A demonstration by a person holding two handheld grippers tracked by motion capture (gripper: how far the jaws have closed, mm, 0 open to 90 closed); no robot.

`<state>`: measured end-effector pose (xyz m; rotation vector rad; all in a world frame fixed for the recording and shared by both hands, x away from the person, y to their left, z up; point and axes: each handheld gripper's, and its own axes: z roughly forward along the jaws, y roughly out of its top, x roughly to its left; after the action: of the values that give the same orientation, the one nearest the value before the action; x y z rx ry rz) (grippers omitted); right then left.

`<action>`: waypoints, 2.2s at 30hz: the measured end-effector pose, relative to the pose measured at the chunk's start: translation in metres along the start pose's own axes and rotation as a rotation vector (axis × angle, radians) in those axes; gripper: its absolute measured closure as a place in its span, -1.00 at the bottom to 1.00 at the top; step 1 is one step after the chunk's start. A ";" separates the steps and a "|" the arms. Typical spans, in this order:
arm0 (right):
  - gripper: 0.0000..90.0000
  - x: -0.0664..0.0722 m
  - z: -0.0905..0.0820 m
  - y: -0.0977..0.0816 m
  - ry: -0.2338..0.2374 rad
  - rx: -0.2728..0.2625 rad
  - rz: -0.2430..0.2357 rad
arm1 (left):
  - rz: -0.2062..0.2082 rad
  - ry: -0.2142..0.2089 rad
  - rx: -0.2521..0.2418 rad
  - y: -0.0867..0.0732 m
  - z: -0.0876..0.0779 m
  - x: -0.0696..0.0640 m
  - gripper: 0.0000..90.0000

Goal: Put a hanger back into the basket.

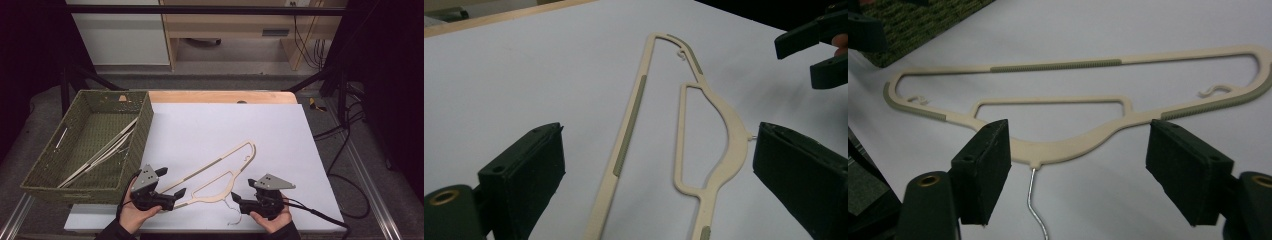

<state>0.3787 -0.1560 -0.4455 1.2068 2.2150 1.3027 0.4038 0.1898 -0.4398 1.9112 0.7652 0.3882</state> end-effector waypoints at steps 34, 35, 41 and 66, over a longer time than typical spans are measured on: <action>0.80 0.039 0.039 -0.024 -0.070 0.201 -0.096 | 0.005 0.000 0.023 -0.005 0.006 0.001 -0.86; 0.83 0.038 0.038 -0.024 -0.068 0.206 -0.093 | 0.006 -0.001 0.024 -0.005 0.007 0.001 -0.86; 0.98 0.036 0.040 -0.021 -0.063 0.222 -0.051 | 0.016 -0.011 0.032 -0.004 0.010 -0.002 -0.86; 0.99 0.026 0.027 0.002 0.000 0.192 -0.010 | 0.198 -0.137 0.263 0.015 0.073 -0.047 -0.73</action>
<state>0.3804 -0.1197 -0.4549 1.2592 2.3878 1.1059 0.4158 0.1041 -0.4563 2.2448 0.5587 0.2841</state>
